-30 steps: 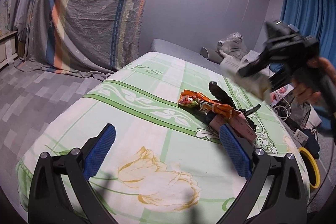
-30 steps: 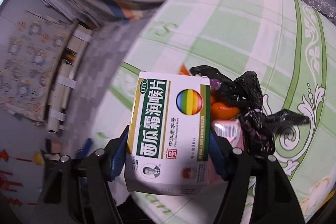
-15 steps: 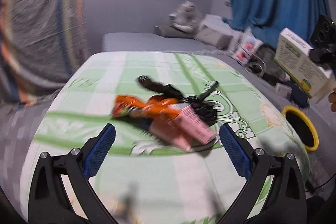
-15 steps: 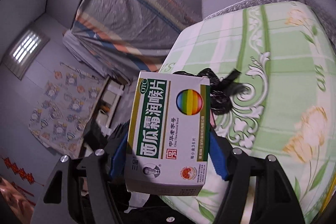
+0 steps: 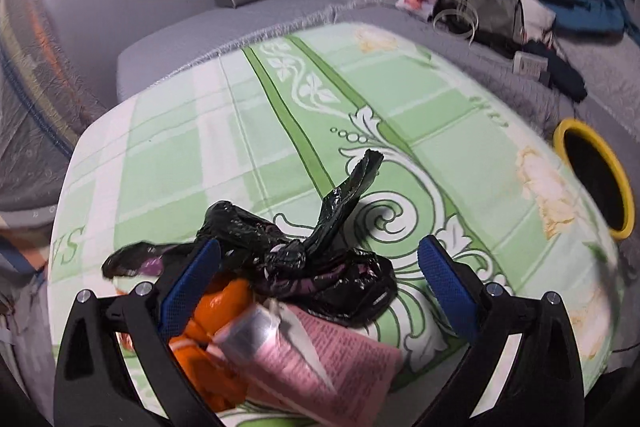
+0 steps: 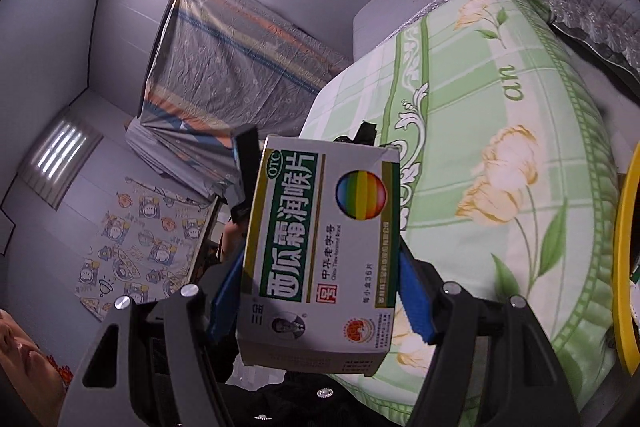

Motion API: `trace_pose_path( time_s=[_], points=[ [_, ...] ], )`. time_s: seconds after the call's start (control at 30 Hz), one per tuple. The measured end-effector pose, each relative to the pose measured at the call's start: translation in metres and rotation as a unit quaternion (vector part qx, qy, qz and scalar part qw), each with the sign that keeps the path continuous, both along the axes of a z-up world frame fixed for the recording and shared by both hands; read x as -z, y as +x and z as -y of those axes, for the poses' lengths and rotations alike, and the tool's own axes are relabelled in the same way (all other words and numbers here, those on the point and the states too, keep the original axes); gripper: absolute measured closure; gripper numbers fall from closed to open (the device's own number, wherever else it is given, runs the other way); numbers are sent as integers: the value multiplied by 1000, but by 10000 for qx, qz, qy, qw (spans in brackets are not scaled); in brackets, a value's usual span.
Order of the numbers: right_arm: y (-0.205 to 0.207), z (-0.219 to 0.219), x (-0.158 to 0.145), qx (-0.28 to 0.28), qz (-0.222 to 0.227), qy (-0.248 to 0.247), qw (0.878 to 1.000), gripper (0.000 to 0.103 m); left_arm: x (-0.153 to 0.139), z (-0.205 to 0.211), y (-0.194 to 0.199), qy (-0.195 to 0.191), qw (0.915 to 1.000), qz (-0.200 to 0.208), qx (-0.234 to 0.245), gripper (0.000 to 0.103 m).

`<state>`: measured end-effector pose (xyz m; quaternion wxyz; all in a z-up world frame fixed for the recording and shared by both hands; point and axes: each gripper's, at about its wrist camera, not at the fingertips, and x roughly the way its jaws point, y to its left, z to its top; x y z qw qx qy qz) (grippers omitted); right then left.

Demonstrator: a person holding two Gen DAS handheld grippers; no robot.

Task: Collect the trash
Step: 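Grasp the black plastic bag with the left gripper while the right gripper holds the box, then carry the medicine box and black bag to the bin and open both grippers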

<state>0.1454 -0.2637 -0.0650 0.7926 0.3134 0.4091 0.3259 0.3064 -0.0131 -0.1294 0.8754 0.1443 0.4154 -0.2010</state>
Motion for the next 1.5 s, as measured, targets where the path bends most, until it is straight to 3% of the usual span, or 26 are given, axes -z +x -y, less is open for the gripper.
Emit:
trace_pose_path(
  time_s=[0.1,0.3,0.37,0.43,0.47,0.6,0.67,0.77,1.1,1.5],
  points=[
    [-5,9,2,0,94,103,9999,38,7,17,14,535,9986,-30,21,8],
    [-8,18,7,-28,227,323,9992,38,16,39,35,787,9965,-198,188,9],
    [-9,18,6,-21,214,361,9991,38,21,43,41,861,9958,-252,172,14],
    [-11,21,7,10,200,375,9991,38,27,44,47,871,9952,-434,113,36],
    [-12,23,7,29,196,386,9991,38,29,44,48,865,9951,-478,89,43],
    [-16,30,10,162,168,396,9989,38,34,42,47,863,9946,-570,92,92],
    [-16,31,11,187,148,410,9989,38,33,39,46,756,9953,-593,76,97],
    [-16,29,11,205,131,427,9988,38,26,31,41,576,9971,-507,-1,100],
    [-14,11,-2,68,217,370,9991,38,-48,-9,-1,-514,9982,244,-186,100],
    [-14,-4,-4,63,197,338,9992,38,-98,-13,-65,-1025,9916,781,136,100]
  ],
)
